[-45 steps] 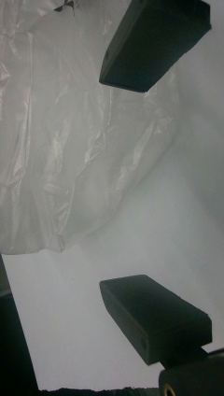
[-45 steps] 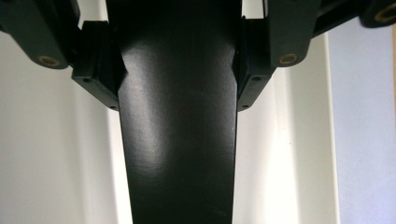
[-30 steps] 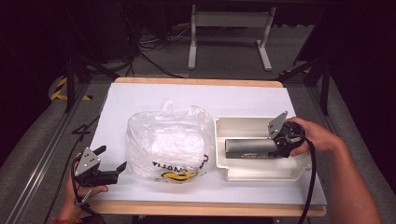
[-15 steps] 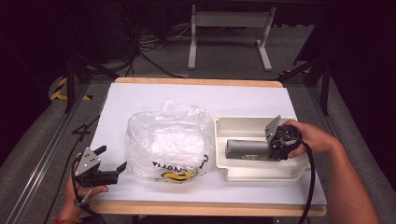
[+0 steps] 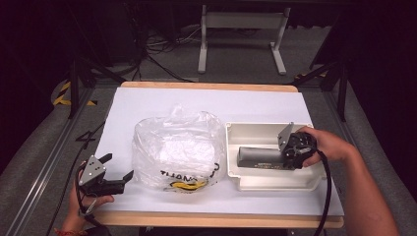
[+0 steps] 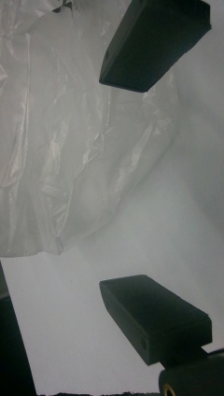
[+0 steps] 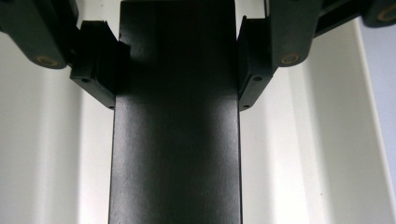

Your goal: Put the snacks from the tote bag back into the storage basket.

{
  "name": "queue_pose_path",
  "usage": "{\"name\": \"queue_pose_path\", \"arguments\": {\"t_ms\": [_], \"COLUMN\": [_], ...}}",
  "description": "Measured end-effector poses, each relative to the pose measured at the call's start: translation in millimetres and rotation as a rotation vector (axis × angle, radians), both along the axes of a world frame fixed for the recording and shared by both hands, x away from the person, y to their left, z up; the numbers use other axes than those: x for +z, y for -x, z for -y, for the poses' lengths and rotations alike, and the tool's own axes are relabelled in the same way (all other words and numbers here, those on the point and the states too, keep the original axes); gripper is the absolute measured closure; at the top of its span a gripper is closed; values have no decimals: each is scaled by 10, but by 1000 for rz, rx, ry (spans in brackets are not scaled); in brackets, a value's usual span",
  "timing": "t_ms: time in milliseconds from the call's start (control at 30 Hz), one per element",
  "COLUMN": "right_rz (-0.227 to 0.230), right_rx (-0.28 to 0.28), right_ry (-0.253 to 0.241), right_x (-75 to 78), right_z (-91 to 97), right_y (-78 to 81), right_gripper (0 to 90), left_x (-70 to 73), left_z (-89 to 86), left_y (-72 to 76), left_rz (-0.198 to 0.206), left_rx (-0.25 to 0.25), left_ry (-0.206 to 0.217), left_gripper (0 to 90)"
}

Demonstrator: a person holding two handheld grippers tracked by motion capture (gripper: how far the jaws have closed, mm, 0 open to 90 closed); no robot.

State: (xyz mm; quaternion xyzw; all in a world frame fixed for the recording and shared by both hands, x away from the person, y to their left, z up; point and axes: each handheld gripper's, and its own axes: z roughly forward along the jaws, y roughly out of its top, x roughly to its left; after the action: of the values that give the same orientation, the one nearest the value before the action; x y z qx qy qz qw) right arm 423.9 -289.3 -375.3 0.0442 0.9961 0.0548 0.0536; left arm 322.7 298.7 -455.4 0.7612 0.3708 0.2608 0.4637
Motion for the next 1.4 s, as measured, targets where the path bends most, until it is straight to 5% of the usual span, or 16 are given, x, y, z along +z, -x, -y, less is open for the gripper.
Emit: {"name": "queue_pose_path", "arguments": {"t_ms": [867,1400], "right_rz": [48,125], "right_rx": [-21,-37], "right_ry": [-5,-35], "right_x": [32,159], "right_z": [21,74], "right_y": [1,96], "right_gripper": [358,301], "left_x": [2,4], "left_z": [13,16], "left_y": [6,8], "left_rz": [2,3], "left_rx": [-11,-15], "left_ry": [-7,-13], "left_gripper": [48,49]}}
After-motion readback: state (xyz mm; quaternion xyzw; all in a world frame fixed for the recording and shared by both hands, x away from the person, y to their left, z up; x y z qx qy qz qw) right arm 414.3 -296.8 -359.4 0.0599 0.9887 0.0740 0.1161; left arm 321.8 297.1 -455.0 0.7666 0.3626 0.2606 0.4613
